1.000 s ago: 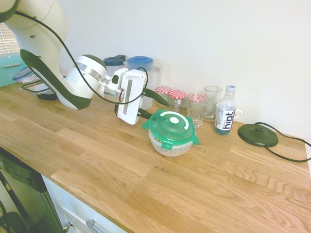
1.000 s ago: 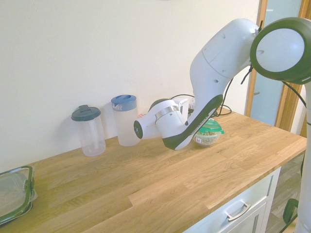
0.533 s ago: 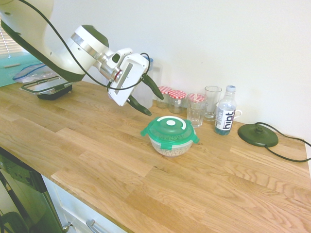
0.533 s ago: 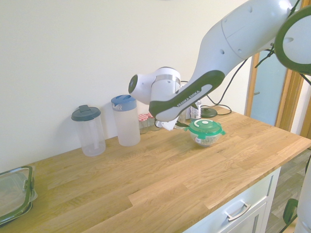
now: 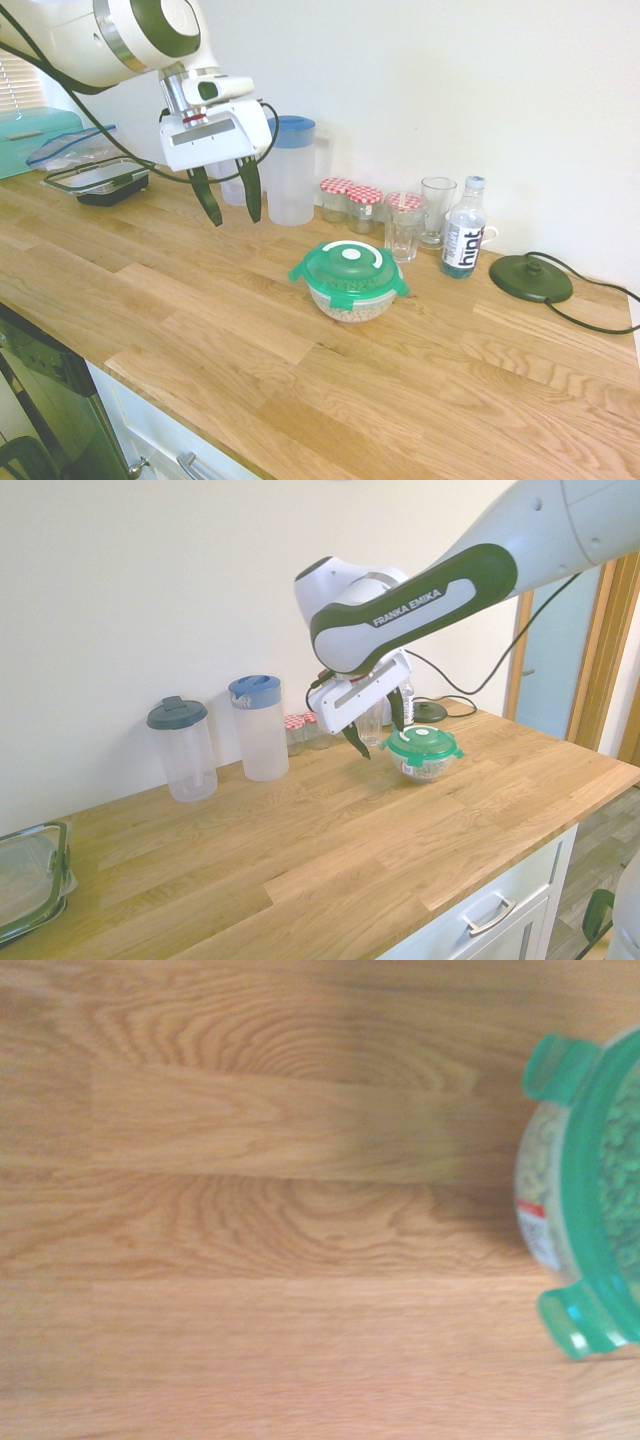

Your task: Cover the lid of food container

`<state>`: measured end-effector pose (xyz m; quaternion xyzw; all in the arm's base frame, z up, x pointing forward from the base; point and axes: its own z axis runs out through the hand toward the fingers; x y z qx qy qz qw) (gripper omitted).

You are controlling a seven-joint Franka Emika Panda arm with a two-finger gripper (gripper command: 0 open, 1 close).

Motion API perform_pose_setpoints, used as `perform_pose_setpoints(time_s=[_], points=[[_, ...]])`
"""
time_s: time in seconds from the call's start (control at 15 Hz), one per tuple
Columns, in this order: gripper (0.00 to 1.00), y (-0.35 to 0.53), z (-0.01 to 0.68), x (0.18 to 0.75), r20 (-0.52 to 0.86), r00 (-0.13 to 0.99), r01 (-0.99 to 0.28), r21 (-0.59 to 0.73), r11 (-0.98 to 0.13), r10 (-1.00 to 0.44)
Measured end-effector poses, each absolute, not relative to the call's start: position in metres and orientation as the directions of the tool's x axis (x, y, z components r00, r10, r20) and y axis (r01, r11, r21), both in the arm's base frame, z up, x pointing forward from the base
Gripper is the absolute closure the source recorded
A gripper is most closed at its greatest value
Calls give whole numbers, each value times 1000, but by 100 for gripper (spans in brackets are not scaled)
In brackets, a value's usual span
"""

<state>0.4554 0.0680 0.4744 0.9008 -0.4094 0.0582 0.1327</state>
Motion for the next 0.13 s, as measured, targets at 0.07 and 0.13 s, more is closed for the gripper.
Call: perform_pose_setpoints(time_s=[0.07,0.13], points=[[0,59,466,444,174,654,-756,140,-639,-736],[0,52,460,433,136,652,-758,89,-647,-746]])
